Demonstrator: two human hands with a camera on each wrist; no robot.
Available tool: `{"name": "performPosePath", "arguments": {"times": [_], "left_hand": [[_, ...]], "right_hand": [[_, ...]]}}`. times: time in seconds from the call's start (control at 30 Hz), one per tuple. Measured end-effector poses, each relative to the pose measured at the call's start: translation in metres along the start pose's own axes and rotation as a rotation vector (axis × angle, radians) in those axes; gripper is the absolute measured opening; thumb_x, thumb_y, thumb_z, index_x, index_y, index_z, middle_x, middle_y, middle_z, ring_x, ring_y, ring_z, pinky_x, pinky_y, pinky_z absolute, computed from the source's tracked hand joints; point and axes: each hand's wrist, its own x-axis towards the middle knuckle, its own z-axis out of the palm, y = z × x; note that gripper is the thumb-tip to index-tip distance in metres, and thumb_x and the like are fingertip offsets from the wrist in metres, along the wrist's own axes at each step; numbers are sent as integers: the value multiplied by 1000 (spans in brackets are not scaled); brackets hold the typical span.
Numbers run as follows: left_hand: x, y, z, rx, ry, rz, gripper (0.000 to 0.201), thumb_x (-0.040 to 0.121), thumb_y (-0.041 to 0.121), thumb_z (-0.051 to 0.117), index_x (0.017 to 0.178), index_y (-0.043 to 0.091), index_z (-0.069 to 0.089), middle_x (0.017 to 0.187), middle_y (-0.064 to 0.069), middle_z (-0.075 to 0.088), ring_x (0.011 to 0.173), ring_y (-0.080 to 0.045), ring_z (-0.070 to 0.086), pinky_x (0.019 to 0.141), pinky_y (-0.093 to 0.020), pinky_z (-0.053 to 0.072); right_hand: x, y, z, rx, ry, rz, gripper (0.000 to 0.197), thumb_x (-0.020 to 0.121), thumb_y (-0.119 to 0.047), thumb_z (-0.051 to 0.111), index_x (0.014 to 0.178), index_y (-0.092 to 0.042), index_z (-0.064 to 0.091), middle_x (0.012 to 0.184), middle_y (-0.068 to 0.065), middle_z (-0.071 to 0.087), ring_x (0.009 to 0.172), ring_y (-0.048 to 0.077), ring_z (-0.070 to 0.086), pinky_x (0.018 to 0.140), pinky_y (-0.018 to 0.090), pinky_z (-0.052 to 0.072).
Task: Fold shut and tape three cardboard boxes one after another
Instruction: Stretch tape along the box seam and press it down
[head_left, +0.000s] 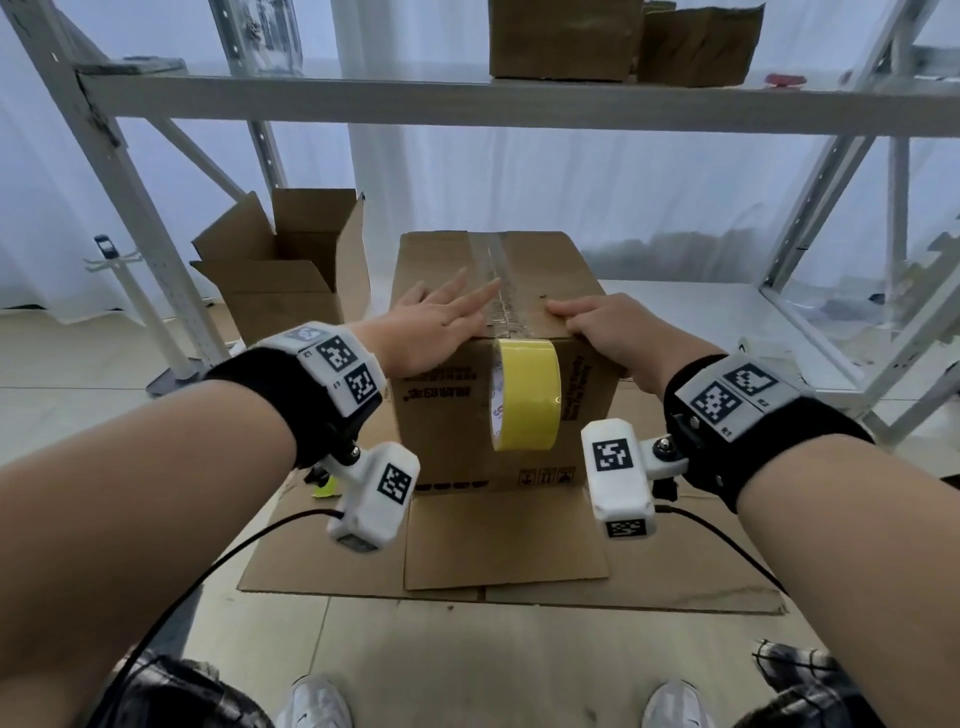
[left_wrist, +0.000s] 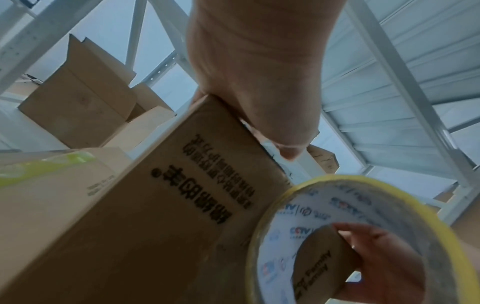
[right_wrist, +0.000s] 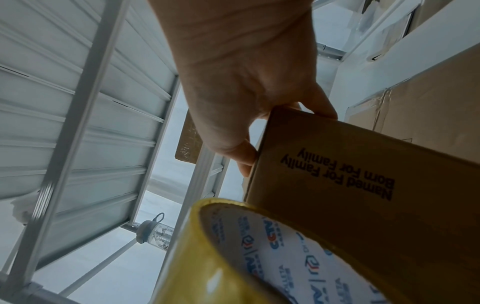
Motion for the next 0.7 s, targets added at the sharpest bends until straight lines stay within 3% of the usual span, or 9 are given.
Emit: {"name": "performPosePath", "arguments": {"times": [0.13,0.23,0.33,0.43,0.47,0.53,0.57,0.63,0.7], "left_hand": [[7,8,-4,91,-107,6,45,99,56,7,144,57,7,159,18,-4,146,-22,-15,111,-51,-16],[9,13,-3,134,-95,88,48,101,52,8,148,46,16,158,20,-3,144,-12,-19,110,-50,-23],[13,12,-1,110,-32,156,52,102,48,12,151,33,21,159,14,4,145,-6,-13,117,-41,-15],[18,8,3,114,15,174,51,101,49,15,149,31,23,158,10,18,146,-7,9,119,-40,-3],[19,7,4,114,17,177,50,101,48,16,147,31,27,157,12,21,145,-8,16,119,-40,-1],[20,7,3,103,14,178,48,102,49,17,145,32,29,156,14,23,143,-8,23,119,-40,0],[20,7,2,104,14,176,47,102,48,17,144,33,30,156,15,23,142,-9,23,119,-40,0],[19,9,1,126,8,176,46,102,47,15,145,37,29,156,16,22,143,-9,20,119,-40,0],[19,11,1,166,-27,184,48,102,48,10,148,41,20,157,16,15,145,-7,11,119,-42,-2]], "right_hand": [[0,3,1,14,-7,3,46,90,-9,44,118,-37,67,130,4,55,113,27,51,87,31,44],[-4,2,2,-1,18,5,46,89,-12,43,115,-41,67,130,4,54,115,27,49,91,33,43],[-7,4,6,-39,26,1,46,82,-18,43,108,-49,67,131,6,51,120,27,46,104,43,40],[-17,5,5,-248,140,-18,37,87,-31,48,121,-39,61,134,8,45,124,28,40,107,43,34],[-23,4,4,-350,260,-38,30,89,-33,50,116,-33,61,129,9,46,122,28,40,105,41,34],[-39,-1,3,-336,390,-142,19,91,-35,52,84,-21,63,100,3,57,98,21,51,90,36,40],[-47,-4,3,-245,328,-158,30,91,-36,53,70,-17,60,79,0,61,80,15,54,79,32,41],[-58,-13,7,-48,87,-53,40,92,-41,54,64,-13,62,51,-4,60,55,10,54,64,27,41],[-64,-22,13,82,-65,59,34,89,-41,57,73,-12,64,52,-4,62,52,11,56,58,25,46]]}}
